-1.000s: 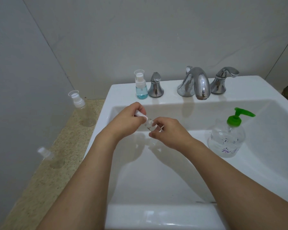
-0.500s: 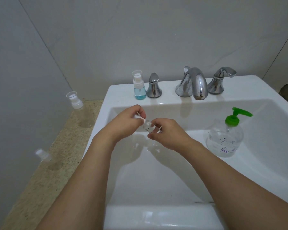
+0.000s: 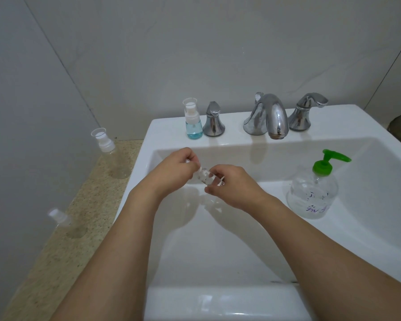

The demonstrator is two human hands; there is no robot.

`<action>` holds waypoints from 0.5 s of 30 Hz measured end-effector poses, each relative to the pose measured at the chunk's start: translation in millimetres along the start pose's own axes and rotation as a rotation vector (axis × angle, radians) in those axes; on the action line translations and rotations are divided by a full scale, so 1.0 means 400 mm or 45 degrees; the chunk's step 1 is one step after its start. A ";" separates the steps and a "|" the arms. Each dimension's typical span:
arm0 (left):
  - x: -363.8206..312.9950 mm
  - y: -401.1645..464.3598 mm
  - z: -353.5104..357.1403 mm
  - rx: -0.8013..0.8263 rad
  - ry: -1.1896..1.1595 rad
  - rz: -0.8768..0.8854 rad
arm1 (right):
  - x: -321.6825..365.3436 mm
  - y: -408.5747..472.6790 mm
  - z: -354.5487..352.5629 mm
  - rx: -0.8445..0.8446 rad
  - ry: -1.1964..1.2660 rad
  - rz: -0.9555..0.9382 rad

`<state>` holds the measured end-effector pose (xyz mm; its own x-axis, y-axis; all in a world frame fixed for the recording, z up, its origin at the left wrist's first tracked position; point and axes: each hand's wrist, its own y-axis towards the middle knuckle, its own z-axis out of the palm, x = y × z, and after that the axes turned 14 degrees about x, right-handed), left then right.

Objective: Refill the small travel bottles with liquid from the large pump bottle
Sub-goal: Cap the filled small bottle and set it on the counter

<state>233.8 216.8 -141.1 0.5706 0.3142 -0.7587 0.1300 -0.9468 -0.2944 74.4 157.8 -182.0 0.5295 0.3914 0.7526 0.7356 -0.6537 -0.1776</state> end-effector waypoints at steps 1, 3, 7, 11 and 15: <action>0.002 0.001 0.000 -0.008 -0.022 -0.001 | 0.000 0.000 0.000 0.000 0.002 -0.003; 0.006 0.004 0.001 -0.016 -0.004 -0.013 | 0.001 0.000 0.000 0.004 0.005 -0.006; 0.008 0.011 0.002 -0.006 0.037 -0.027 | 0.000 -0.001 0.001 0.004 0.003 -0.005; 0.007 0.011 0.001 -0.022 -0.016 -0.035 | 0.000 0.001 0.001 -0.004 -0.006 -0.004; 0.007 0.006 0.000 -0.047 0.028 -0.046 | 0.000 0.001 0.002 0.004 0.000 0.005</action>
<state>235.7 215.5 -143.9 0.5824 0.3472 -0.7351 0.1804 -0.9368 -0.2996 75.0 158.0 -182.6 0.5325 0.3885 0.7520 0.7348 -0.6531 -0.1829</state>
